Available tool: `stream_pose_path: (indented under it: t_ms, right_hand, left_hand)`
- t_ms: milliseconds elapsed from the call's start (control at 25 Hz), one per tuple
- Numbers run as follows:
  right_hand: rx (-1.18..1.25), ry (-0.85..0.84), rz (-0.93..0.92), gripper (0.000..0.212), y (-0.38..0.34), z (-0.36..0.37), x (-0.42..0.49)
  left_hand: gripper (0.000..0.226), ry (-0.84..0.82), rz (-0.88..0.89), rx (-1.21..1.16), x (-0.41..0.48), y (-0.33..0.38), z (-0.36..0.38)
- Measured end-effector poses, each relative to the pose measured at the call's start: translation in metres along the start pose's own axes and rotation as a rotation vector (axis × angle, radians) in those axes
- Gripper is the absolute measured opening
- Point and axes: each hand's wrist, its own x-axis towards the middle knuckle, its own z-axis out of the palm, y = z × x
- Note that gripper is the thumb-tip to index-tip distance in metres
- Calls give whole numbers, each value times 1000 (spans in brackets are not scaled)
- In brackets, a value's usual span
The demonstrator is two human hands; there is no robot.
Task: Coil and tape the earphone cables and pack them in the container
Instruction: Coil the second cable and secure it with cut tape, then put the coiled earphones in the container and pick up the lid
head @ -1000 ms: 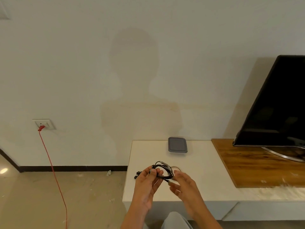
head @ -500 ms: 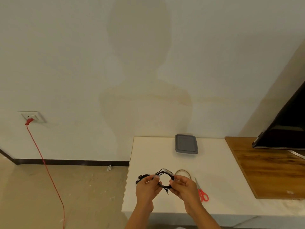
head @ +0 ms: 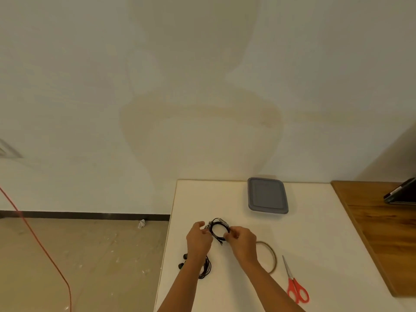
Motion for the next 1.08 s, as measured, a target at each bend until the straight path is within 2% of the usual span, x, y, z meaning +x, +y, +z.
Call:
stream_pose_path:
  t_ms: [40,120,200,240,320,400,520,600,680,760,880,1000,1080]
  right_hand:
    - [-59,17,-22,15,2,-4,2]
    - [-201,220,-165,17,3,-23,11]
    - [-431,412,-351,38,4,-42,34]
    - [-578,410,-387,51,4,-50,49]
    - [-790,254,-339,69,2,-57,71]
    - [-876,85,-262,72,2,-56,78]
    - [-995,35,-254,66,6,-50,67]
    - [-1051,0,-361,50,21,-45,44]
    - [-1017,-3,-482,61,42,-37,16]
    - [-927,45,-553,59,51,-34,-9]
    - [-903,48,-572,54,58,-34,-28]
    - [-848,52,-683,52,75,-40,-32]
    - [-803,31,-795,41,82,-58,-31]
  left_hand:
    - [40,8,-6,-13,1,-3,0]
    - [33,75,13,-74,-2,-8,0]
    - [23,130,33,-131,-9,-8,3]
    - [20,114,23,-170,-13,-8,7]
    - [18,6,-20,-263,-24,-6,18]
    - [19,-105,-26,-314,-30,-3,28]
    - [25,-199,-17,-354,-31,-1,37]
    - [30,-262,-41,-389,-31,-2,42]
    - [35,-324,-86,-444,-32,-4,45]
    - [36,-346,-123,-490,-33,-6,47]
    - [33,-303,-122,-440,-36,-11,47]
    - [29,-281,-168,-356,-41,-11,47]
    - [28,-219,-147,-295,-40,-13,47]
